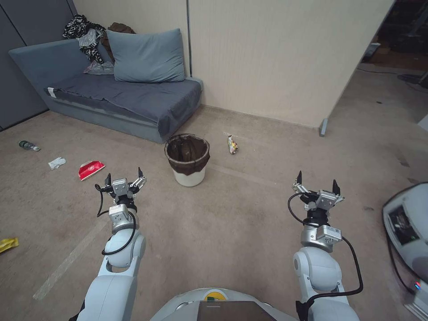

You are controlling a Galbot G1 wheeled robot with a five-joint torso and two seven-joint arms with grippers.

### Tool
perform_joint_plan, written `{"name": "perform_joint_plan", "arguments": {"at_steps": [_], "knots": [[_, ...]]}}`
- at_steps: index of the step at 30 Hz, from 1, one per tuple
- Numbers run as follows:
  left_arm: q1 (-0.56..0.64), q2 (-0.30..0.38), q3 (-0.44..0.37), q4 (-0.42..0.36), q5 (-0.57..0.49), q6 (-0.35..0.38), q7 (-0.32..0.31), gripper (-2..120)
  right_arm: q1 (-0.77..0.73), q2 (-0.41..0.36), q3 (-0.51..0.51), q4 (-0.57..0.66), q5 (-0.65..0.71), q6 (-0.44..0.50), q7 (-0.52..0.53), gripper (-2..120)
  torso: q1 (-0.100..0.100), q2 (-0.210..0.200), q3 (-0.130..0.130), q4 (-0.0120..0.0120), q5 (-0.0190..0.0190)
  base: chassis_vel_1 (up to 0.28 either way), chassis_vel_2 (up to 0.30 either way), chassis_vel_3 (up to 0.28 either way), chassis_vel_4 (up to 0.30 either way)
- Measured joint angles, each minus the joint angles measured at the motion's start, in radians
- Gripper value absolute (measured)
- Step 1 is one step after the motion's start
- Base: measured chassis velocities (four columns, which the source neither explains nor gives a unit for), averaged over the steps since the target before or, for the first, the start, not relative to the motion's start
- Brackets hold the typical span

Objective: Pick up the trash bin, then pick up the garbage from the floor and place it into the trash bin.

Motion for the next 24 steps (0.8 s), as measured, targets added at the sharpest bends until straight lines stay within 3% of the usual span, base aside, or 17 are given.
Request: {"name": "perform_joint_plan", "arguments": {"at_steps": [24], "knots": [[0.006,0.014,-0.007,-0.018,-0.013,0.0,-0.007,100,0.003,0.008,0.001,-0.01,-0.013,0.017,0.013,100,0.0,0.0,0.0,-0.0002,-0.0002,-0.309,0.308,0.301,-0.297]]}}
